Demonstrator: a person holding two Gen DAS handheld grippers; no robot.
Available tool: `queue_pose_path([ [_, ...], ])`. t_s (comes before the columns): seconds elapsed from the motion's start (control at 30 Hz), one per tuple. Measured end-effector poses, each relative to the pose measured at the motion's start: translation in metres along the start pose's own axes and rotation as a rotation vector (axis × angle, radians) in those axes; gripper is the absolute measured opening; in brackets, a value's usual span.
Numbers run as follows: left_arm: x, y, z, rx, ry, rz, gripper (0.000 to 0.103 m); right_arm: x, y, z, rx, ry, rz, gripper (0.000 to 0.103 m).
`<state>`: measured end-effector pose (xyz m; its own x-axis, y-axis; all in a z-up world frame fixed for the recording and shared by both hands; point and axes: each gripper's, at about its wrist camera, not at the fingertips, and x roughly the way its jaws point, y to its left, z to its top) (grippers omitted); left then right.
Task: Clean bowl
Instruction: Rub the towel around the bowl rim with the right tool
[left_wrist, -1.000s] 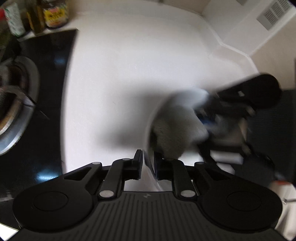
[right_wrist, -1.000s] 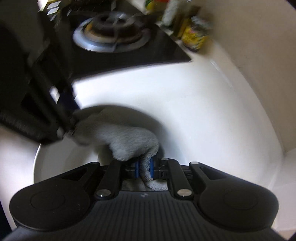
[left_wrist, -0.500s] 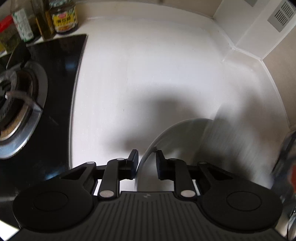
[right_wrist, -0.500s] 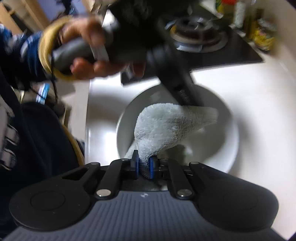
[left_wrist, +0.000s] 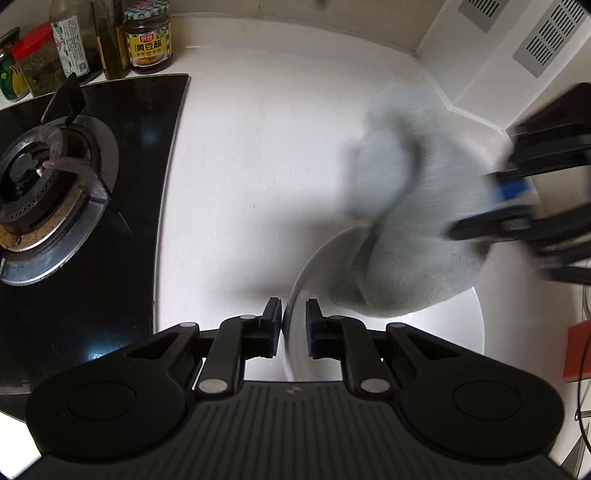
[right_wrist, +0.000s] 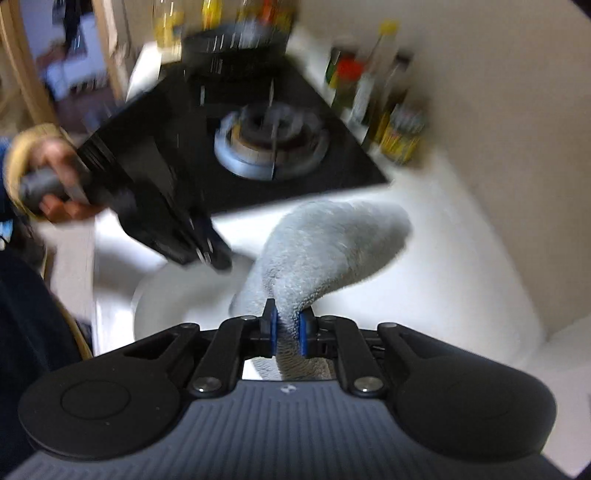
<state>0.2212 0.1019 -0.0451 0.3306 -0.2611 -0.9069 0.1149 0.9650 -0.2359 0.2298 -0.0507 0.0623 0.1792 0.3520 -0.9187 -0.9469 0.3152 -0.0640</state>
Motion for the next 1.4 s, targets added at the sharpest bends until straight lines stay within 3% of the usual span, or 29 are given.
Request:
queue_pose_path([
  [0.13,0.004,0.002,-0.005,-0.011,0.021,-0.011,0.014,0.040,-0.002,0.013,-0.044,0.058,0.001,0.020],
  [0.23,0.007,0.000,-0.007,-0.001,0.025,-0.003,0.014,0.038,-0.011,0.021,-0.066,0.089,-0.008,0.028],
  [0.3,0.007,-0.001,-0.007,0.005,0.022,0.005,0.014,0.030,-0.017,0.021,-0.089,0.120,-0.045,0.028],
  [0.43,0.010,0.000,-0.004,0.002,0.024,-0.002,0.014,0.014,-0.018,0.018,-0.097,0.082,-0.101,0.028],
  [0.5,0.012,0.000,-0.002,0.002,0.029,-0.003,0.014,0.009,-0.013,0.015,-0.102,0.042,-0.065,0.028],
  [0.6,0.014,-0.001,-0.001,0.011,0.033,0.005,0.014,0.036,-0.012,0.013,-0.066,0.058,-0.032,0.028],
  [0.63,0.015,-0.001,-0.001,0.015,0.032,0.007,0.014,0.046,-0.015,0.012,-0.039,0.062,-0.030,0.028],
  [0.8,0.022,-0.004,-0.004,0.030,0.051,0.009,0.014,0.068,-0.047,0.005,0.184,0.025,0.146,0.028],
  [0.9,0.028,-0.006,-0.006,0.043,0.079,0.012,0.014,0.085,-0.057,0.010,0.231,0.020,0.198,0.028],
  [1.07,0.033,-0.003,-0.004,0.017,0.097,-0.018,0.017,0.102,-0.042,0.031,0.120,0.034,0.149,0.019],
  [1.17,0.030,-0.001,-0.004,-0.058,0.027,0.022,0.025,0.101,-0.028,0.036,0.049,0.049,0.077,0.017],
  [1.3,0.028,-0.011,-0.006,-0.077,-0.094,0.126,0.037,0.093,-0.024,0.021,0.181,0.033,0.010,0.015],
  [1.4,0.027,-0.008,-0.003,-0.123,-0.122,0.132,0.040,0.083,-0.015,0.003,0.339,0.015,-0.040,0.014],
])
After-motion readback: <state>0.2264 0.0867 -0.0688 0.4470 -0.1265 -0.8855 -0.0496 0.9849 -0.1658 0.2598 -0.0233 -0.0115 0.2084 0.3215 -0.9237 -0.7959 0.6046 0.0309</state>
